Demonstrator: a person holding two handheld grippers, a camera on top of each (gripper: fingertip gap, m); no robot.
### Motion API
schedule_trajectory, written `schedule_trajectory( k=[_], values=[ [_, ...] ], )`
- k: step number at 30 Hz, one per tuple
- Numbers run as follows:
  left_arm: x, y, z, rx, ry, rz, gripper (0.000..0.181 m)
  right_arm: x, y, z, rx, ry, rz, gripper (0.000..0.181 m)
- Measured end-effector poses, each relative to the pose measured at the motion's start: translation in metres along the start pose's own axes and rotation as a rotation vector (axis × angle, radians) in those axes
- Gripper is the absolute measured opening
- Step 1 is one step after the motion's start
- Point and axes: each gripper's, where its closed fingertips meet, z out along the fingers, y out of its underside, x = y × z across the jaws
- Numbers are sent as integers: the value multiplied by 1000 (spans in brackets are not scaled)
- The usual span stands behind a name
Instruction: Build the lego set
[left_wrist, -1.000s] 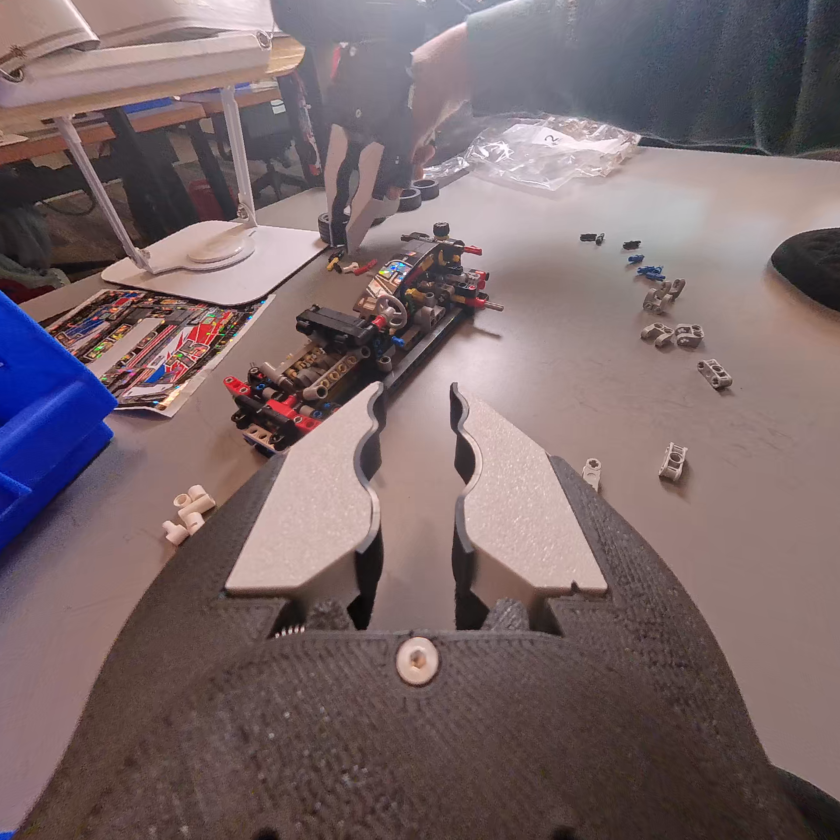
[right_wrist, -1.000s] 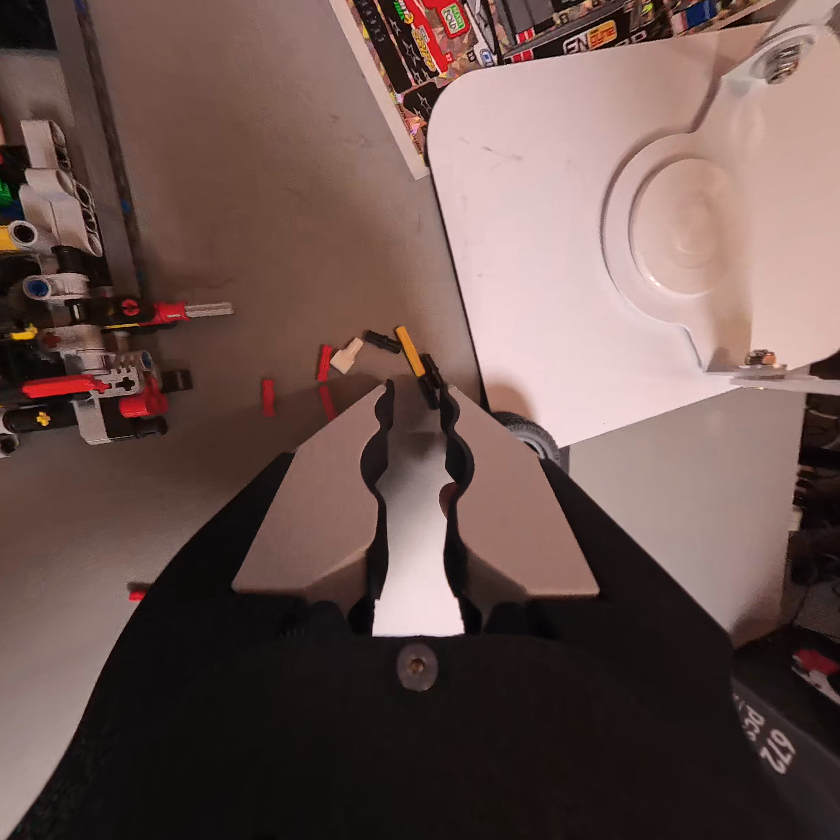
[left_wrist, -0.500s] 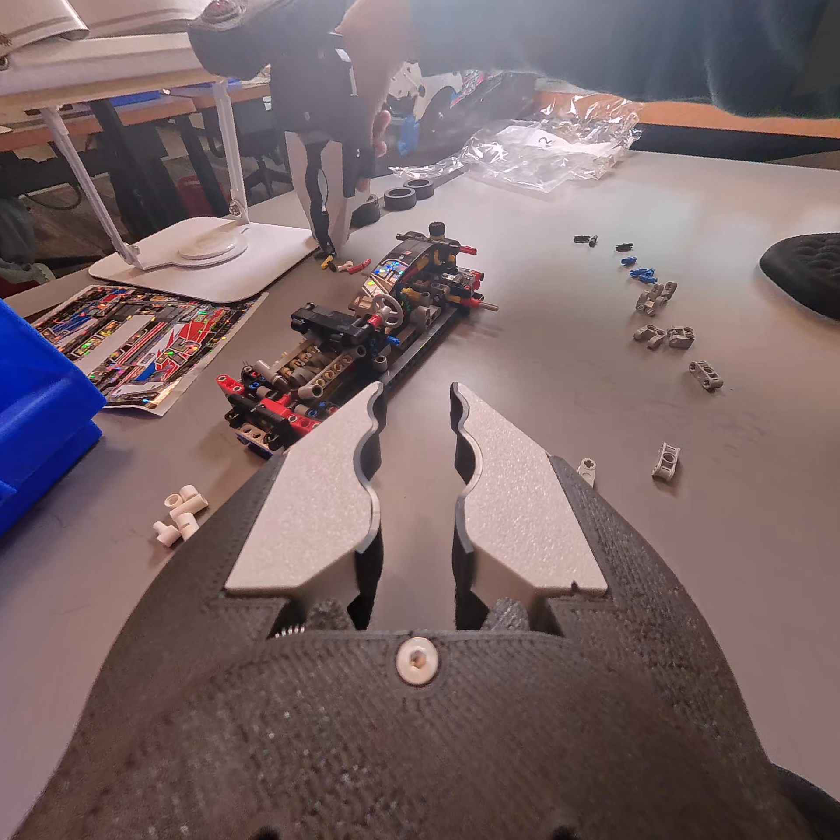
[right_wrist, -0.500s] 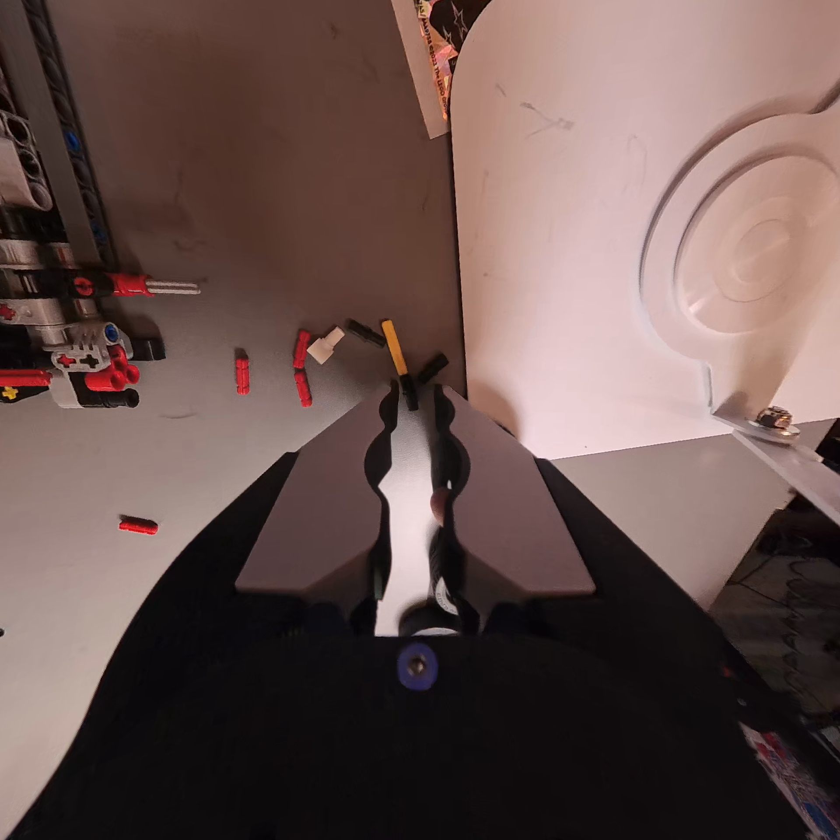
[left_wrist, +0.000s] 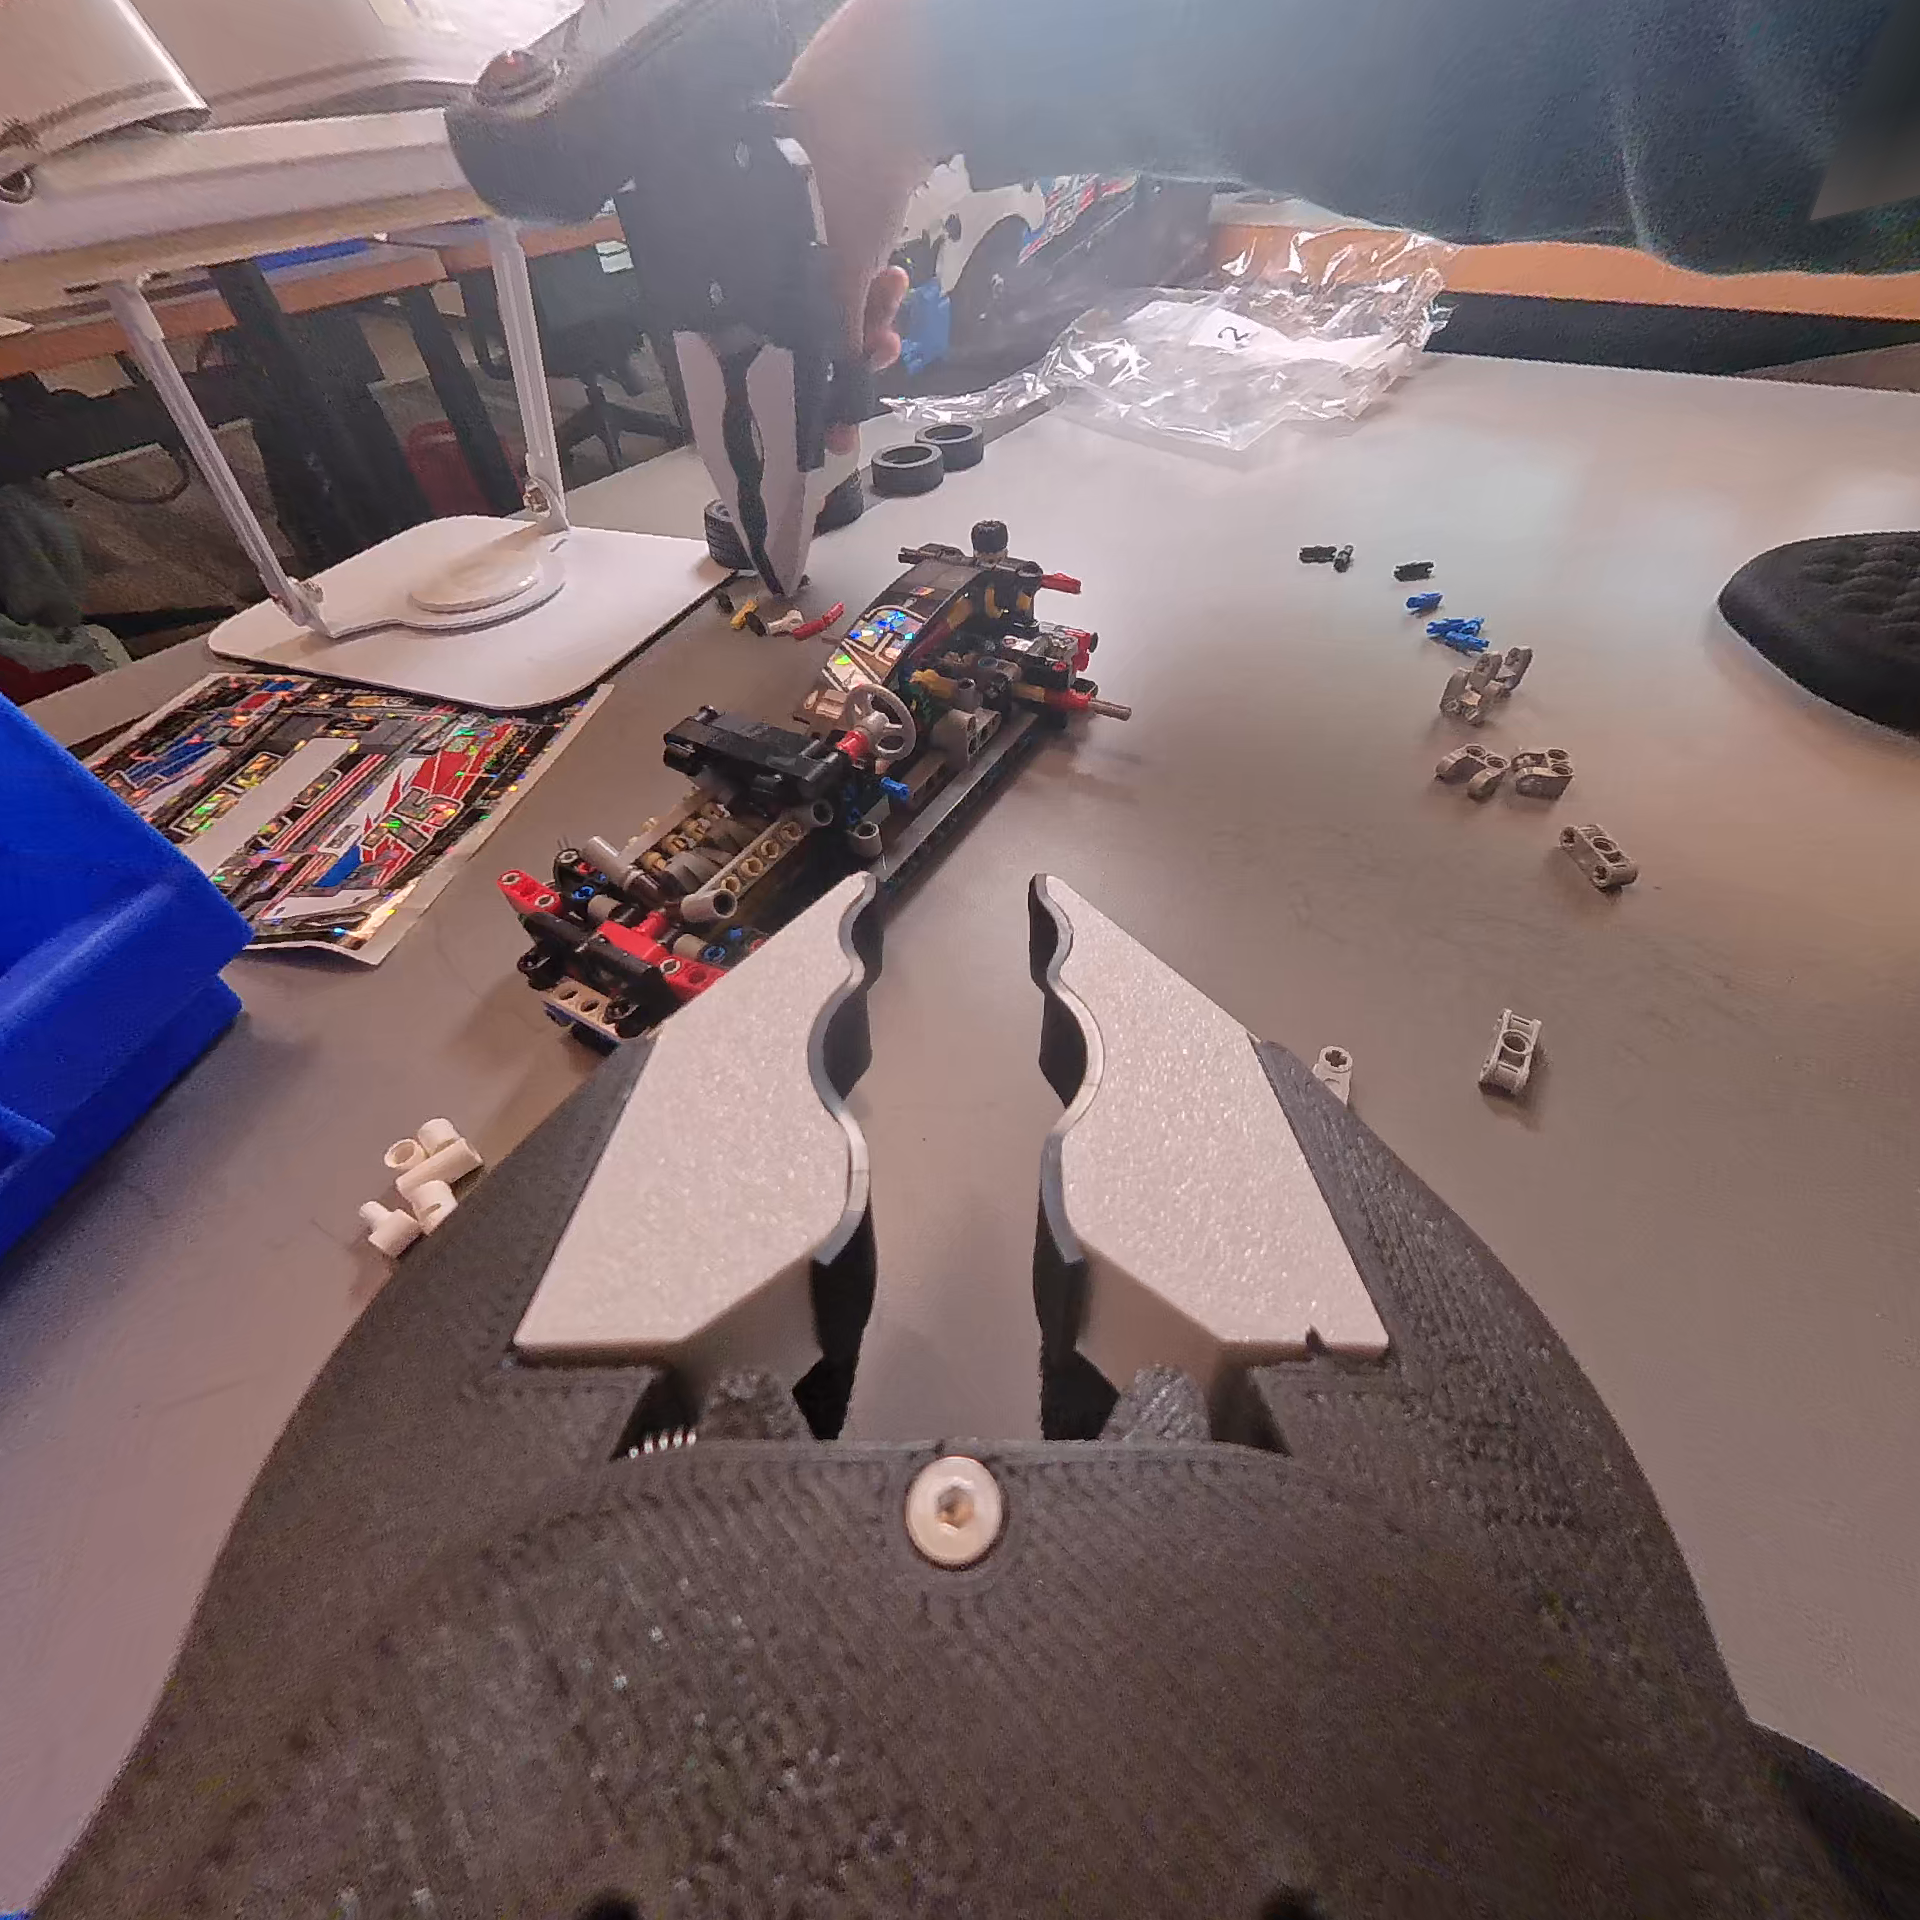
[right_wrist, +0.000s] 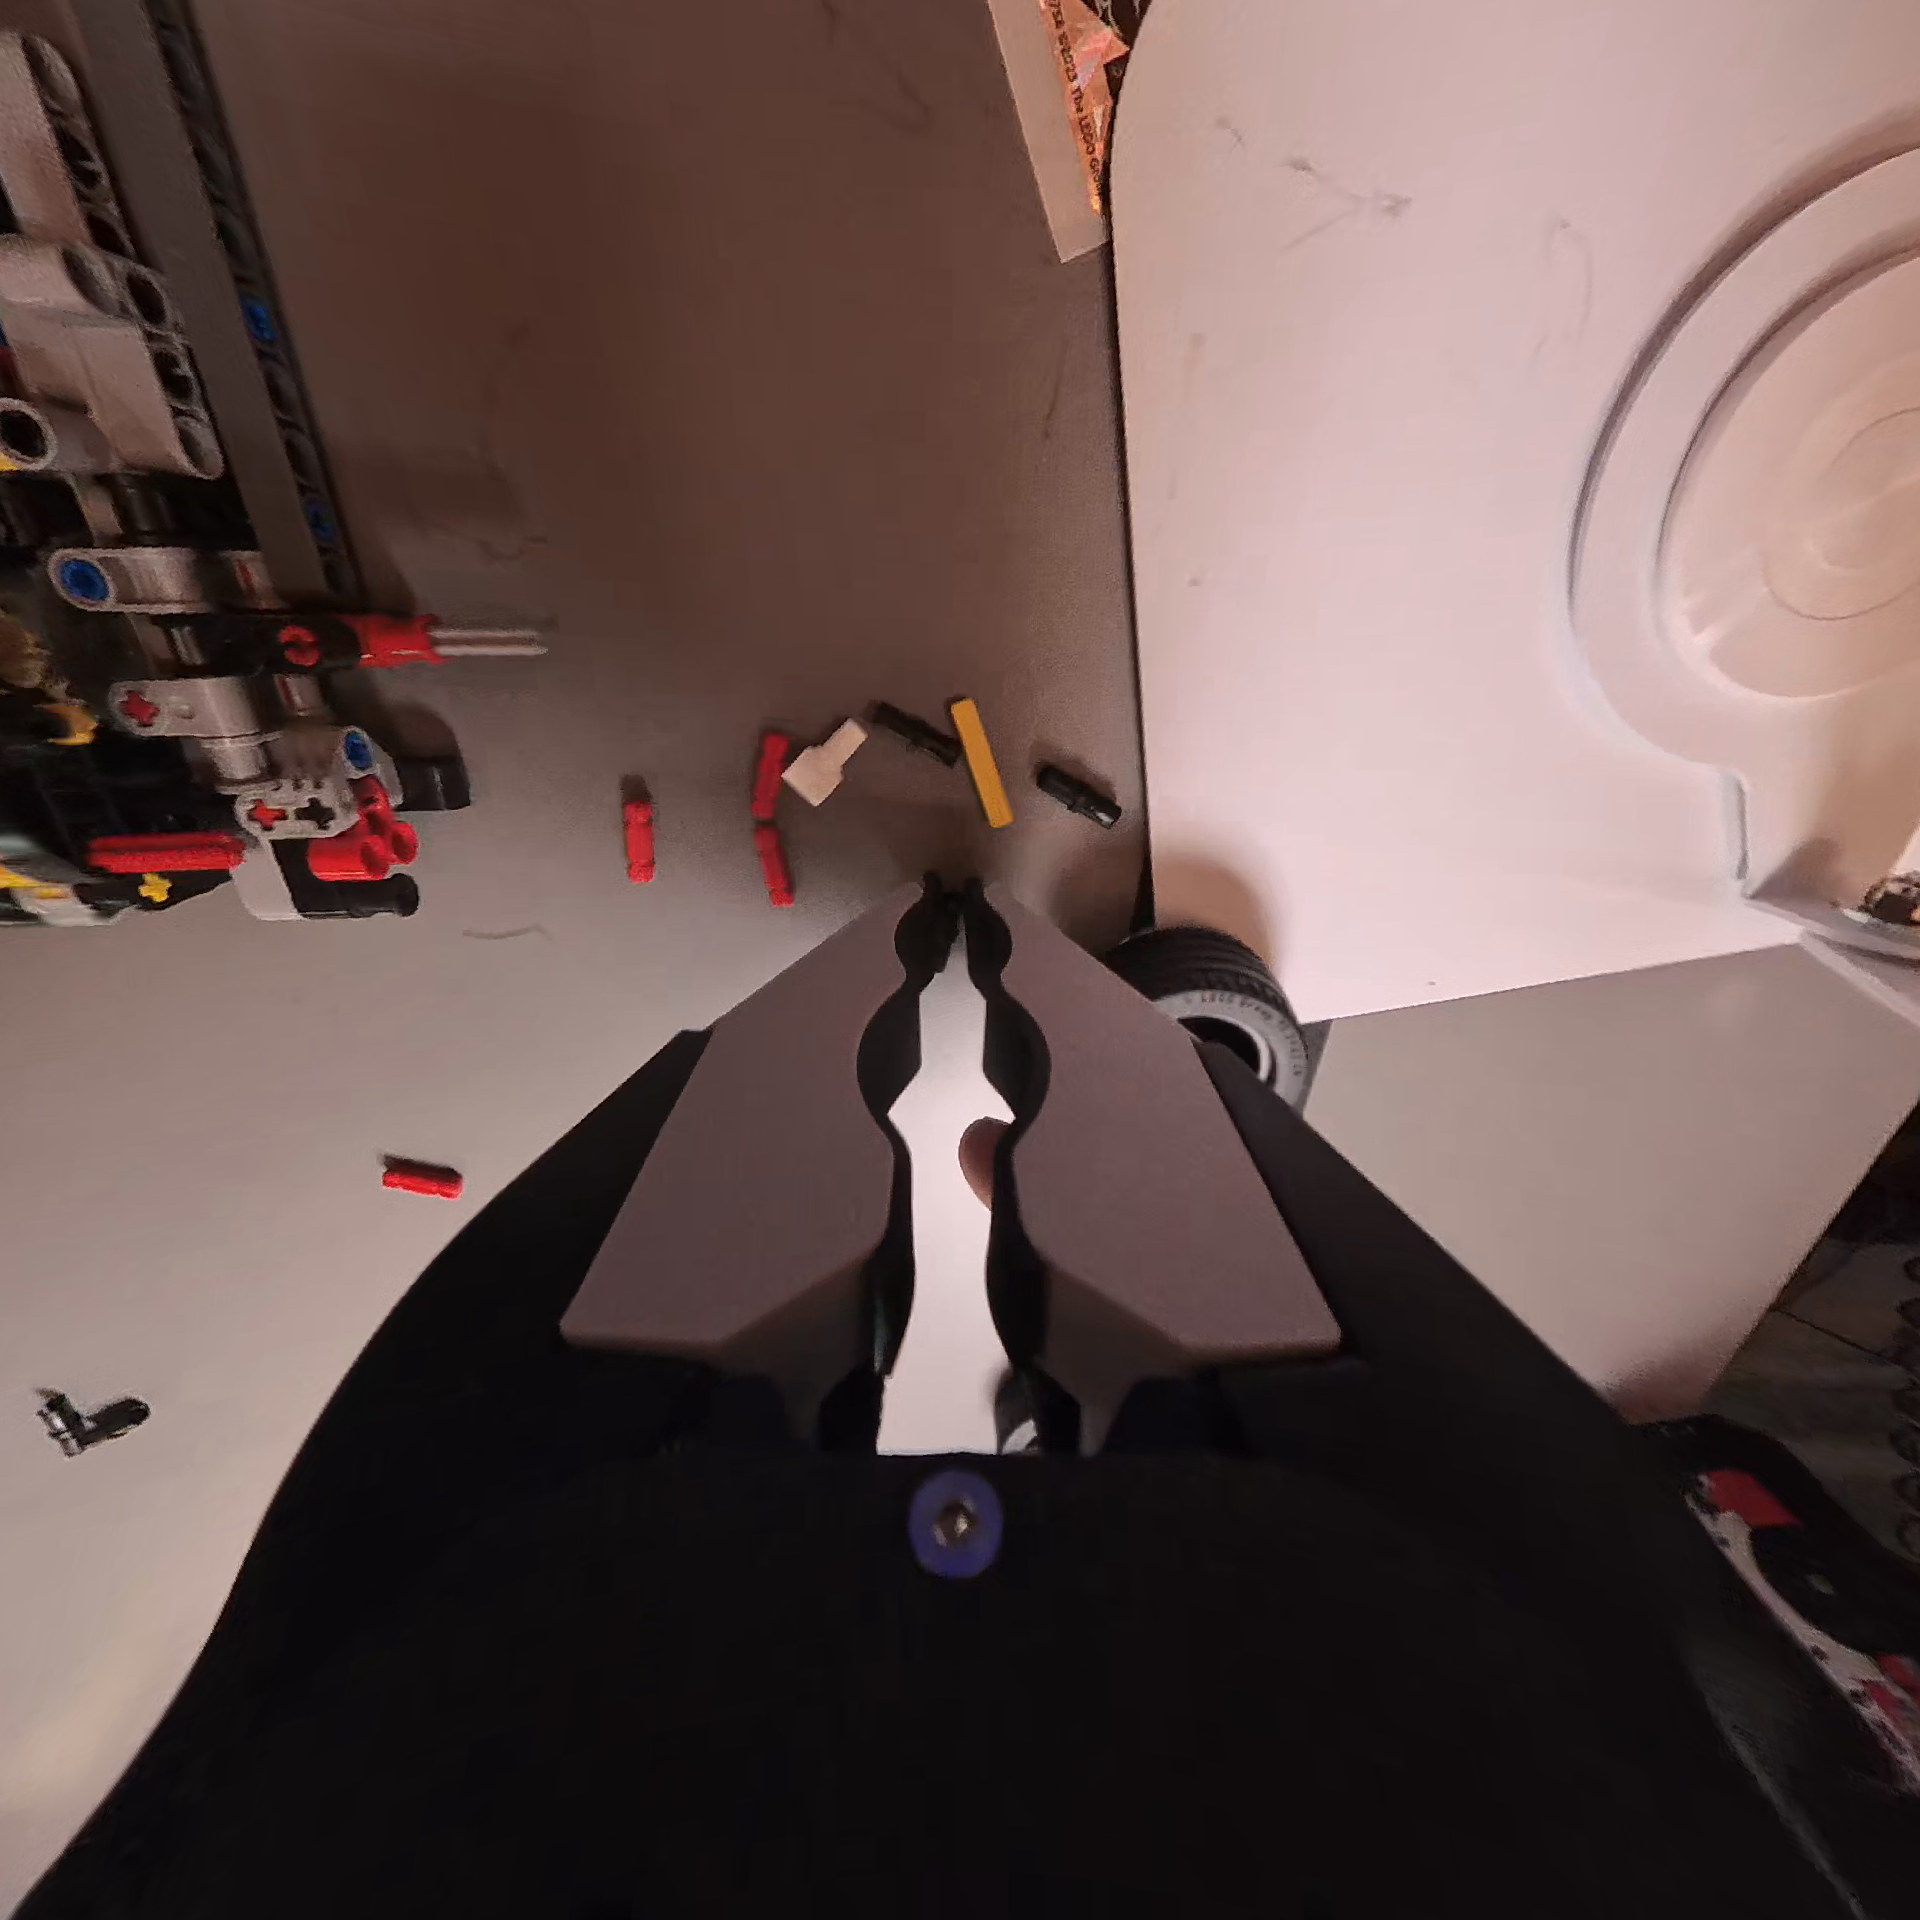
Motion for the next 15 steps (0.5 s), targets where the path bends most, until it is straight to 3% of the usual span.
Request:
schedule_trajectory(
  k=[5,12,15],
  values=[
    [1,-2,-2,8,1,13,26,-31,15,-27,138,-3,82,2],
    [6,-9,-4,31,15,31,25,-136,114,-27,86,-64,245,2],
    [11,-7,-1,22,32,41,25,-163,135,-30,117,-58,315,2]
  ],
)
